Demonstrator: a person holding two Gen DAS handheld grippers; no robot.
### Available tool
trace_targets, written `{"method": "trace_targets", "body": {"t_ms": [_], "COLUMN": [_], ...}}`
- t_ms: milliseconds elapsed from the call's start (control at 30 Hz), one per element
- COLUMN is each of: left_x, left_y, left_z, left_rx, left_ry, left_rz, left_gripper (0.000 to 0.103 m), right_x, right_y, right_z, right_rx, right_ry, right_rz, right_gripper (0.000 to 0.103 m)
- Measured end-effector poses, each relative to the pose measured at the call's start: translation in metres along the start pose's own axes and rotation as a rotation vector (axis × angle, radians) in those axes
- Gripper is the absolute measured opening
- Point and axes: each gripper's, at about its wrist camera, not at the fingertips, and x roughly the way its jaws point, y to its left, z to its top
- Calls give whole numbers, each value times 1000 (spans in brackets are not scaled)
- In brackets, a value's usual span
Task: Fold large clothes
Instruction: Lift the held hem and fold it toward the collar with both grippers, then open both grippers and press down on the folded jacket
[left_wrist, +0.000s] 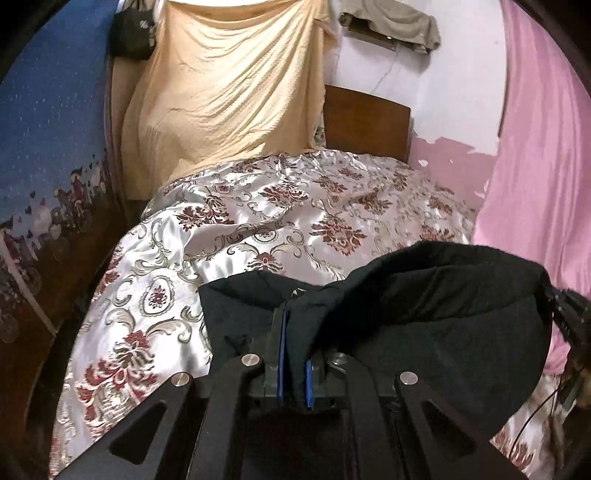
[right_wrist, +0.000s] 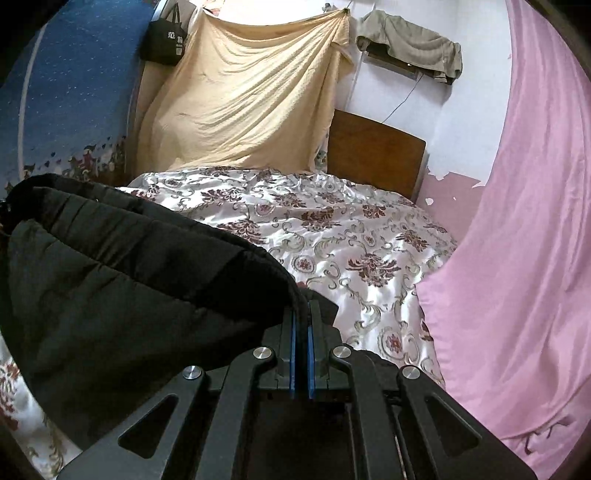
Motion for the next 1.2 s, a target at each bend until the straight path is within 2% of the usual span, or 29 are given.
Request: {"method": "trace_targets", "body": {"t_ms": [167, 233, 433, 533, 667, 767, 833, 867, 900, 933, 1000, 1033, 1100, 1133, 1167, 1200], "left_x": [39, 57, 103, 119, 133, 135, 131, 128, 126, 124, 114, 109, 98, 94, 91, 85], "left_y": [6, 8, 13, 15, 16, 15, 18, 17, 16, 14, 10, 9, 6, 5, 4, 1], "left_z": [7, 7, 2, -2, -7, -7, -4, -2, -1, 0, 2, 3, 3, 2, 2, -1], "left_rx": [-27, -29, -44, -50, -53, -57, -89, -95, -91, -84, -75, -77, -73, -67, -60, -49], "left_ry": [43, 71, 137, 156, 183, 186, 187, 186, 183, 177, 145, 132, 106, 104, 102, 95], "left_rz": [12, 20, 26, 29, 24, 14, 0, 2, 13, 21, 51, 59, 69, 76, 82, 89], "left_gripper": [8, 8, 8, 8, 11, 21, 23, 29, 39, 44, 73, 76, 82, 83, 83, 83], "right_x": [30, 54, 111, 131, 138, 144, 141, 139, 135, 132, 127, 123, 116, 110, 102, 95], "right_y": [8, 11, 16, 20, 24, 26, 25, 24, 23, 22, 20, 19, 17, 17, 18, 19], "right_z": [4, 4, -14, -22, -39, -45, -45, -45, -44, -44, -43, -43, -42, -42, -41, -40], "right_rx": [-8, -4, 16, 21, 25, 28, 35, 43, 47, 55, 64, 72, 85, 87, 87, 86], "right_ry": [30, 62, 145, 167, 195, 215, 217, 208, 200, 191, 176, 169, 158, 151, 142, 131], "right_rz": [1, 4, 18, 21, 32, 33, 43, 51, 56, 62, 58, 58, 57, 51, 48, 49], "right_gripper": [4, 4, 4, 4, 5, 5, 8, 9, 11, 17, 30, 40, 45, 50, 59, 63]}}
